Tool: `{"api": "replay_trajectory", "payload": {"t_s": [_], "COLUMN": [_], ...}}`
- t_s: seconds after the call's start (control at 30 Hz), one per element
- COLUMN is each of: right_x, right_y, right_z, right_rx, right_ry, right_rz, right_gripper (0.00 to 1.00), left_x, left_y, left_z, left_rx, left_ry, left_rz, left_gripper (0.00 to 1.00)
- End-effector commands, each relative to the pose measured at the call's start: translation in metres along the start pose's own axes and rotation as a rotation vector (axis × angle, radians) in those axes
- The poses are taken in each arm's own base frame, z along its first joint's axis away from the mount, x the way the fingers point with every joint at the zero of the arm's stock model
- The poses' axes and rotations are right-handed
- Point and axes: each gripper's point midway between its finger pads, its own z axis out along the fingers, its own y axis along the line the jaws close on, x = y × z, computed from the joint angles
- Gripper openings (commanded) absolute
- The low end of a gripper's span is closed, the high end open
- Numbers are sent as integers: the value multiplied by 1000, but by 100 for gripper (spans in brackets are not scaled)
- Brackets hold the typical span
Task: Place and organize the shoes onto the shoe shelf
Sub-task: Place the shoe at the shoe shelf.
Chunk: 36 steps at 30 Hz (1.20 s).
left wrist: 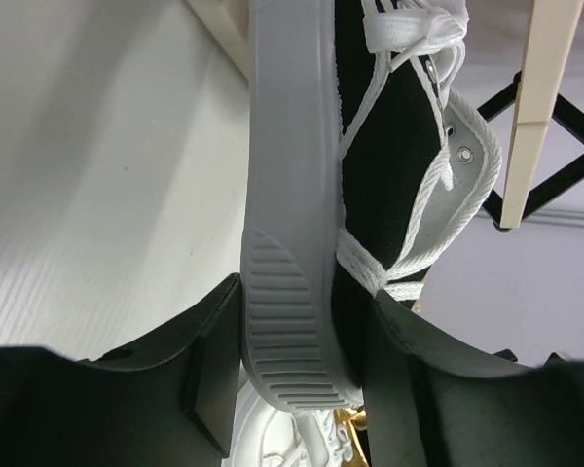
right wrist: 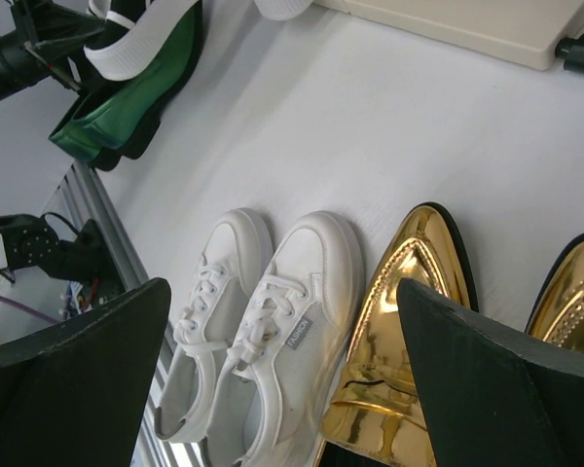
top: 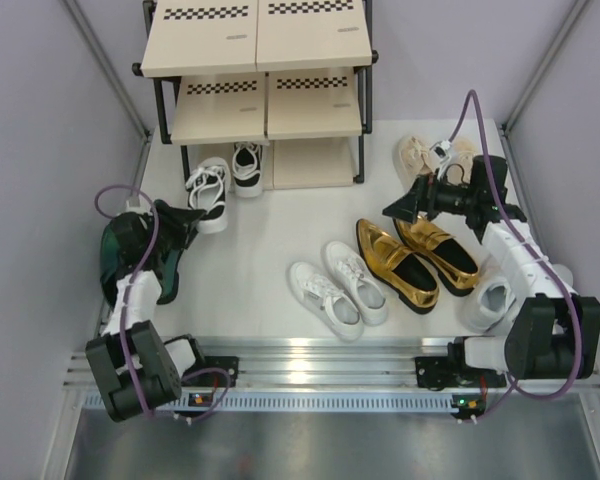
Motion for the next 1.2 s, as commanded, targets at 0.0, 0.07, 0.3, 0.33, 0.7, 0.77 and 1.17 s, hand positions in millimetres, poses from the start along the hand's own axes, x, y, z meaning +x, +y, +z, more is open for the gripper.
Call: {"api": "replay_trajectory", "payload": {"t_s": [0.0,0.07,0.3,0.33,0.7,0.77,1.17], "right_x": [-14,-14,-13,-14,-18,-18,-19], "right_y": [2,2,2,3,3,4,7], "right_z": [-14,-15,-16,-16,-18,-18,-21], "right_rx": [4,6,8,6,15,16,15], "right_ry": [-43,-42,-31,-28,-19,-16,-7], "right_rz": [-75,-78,-76,-71,-74,-76,-91], "right_gripper": [99,99,99,99,100,99,100], "left_x": [-39,-44,-58,-60,-80,-85,-86], "left_y": [-68,-62,-45,-44,-33,-37,-19], "left_z": [2,8,43,46,94,102,162], "left_rx": [222,197,163,164,205,213,159], "left_ry": [-91,-92,-23,-20,17,7,19], "left_rz": [223,243,271,276,301,306,309], "left_gripper": [0,0,0,0,0,0,0]}}
